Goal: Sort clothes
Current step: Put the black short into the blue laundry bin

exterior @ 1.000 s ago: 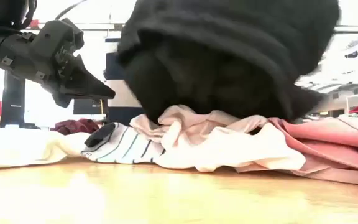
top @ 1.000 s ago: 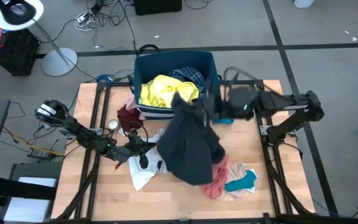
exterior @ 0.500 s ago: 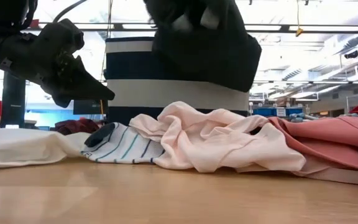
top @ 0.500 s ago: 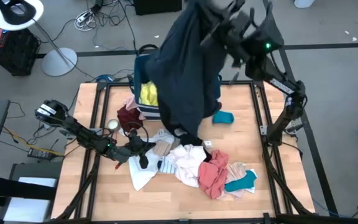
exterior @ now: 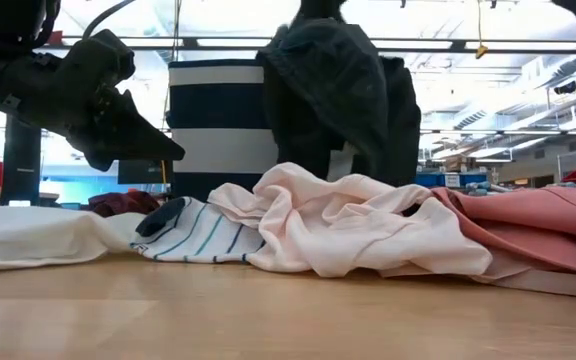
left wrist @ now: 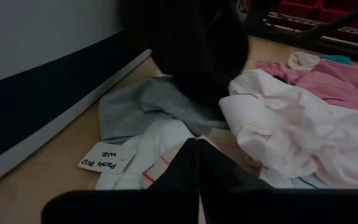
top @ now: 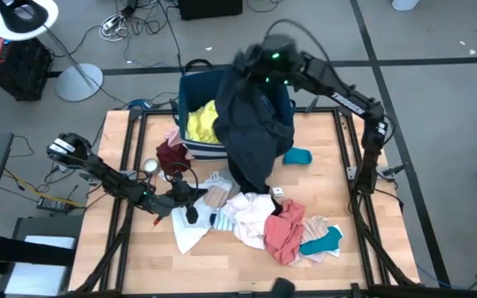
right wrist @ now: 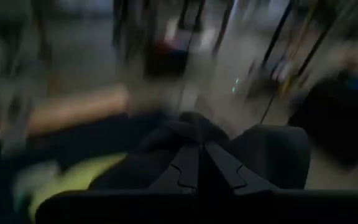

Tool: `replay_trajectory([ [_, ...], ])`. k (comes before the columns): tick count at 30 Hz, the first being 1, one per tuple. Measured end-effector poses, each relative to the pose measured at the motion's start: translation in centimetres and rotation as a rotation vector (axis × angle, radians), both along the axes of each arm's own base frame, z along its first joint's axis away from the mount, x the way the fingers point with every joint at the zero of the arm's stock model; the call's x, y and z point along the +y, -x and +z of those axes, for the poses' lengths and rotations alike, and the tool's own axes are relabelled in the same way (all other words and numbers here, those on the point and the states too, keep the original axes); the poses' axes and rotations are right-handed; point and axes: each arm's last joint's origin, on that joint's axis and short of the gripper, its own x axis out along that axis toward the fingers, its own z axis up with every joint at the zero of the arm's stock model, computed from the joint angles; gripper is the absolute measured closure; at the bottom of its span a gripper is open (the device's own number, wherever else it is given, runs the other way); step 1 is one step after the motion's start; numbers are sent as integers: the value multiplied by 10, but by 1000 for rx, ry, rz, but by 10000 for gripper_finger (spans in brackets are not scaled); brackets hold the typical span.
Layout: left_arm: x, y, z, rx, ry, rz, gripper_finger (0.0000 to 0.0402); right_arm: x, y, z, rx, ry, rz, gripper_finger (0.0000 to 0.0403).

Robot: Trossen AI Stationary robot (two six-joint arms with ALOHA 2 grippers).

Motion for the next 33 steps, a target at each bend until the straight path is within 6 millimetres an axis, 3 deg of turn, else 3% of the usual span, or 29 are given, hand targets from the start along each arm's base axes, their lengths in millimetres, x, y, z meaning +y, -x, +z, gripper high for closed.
replay_trajectory([
  [5,0,0,0,-2,1,0,401,-5,-20,-58,242,-241,68,393],
  [9,0,0,0,-3,2,0,401,-12,-37,-98,382,-325,59,376],
  [14,0,0,1,-7,5,-1,401,-27,-57,-144,425,-440,-43,346],
  [21,0,0,1,-6,5,-1,401,-49,-69,-197,473,-600,-125,275],
  [24,0,0,0,-3,3,-2,401,-52,-70,-204,469,-645,-85,245],
  [27,0,0,0,0,3,-3,401,-57,-65,-197,443,-680,-64,226],
  [30,0,0,0,-1,3,-3,401,-57,-53,-171,389,-690,-45,217],
  [33,0,0,0,-1,3,-3,401,-52,-35,-129,302,-652,-32,216],
])
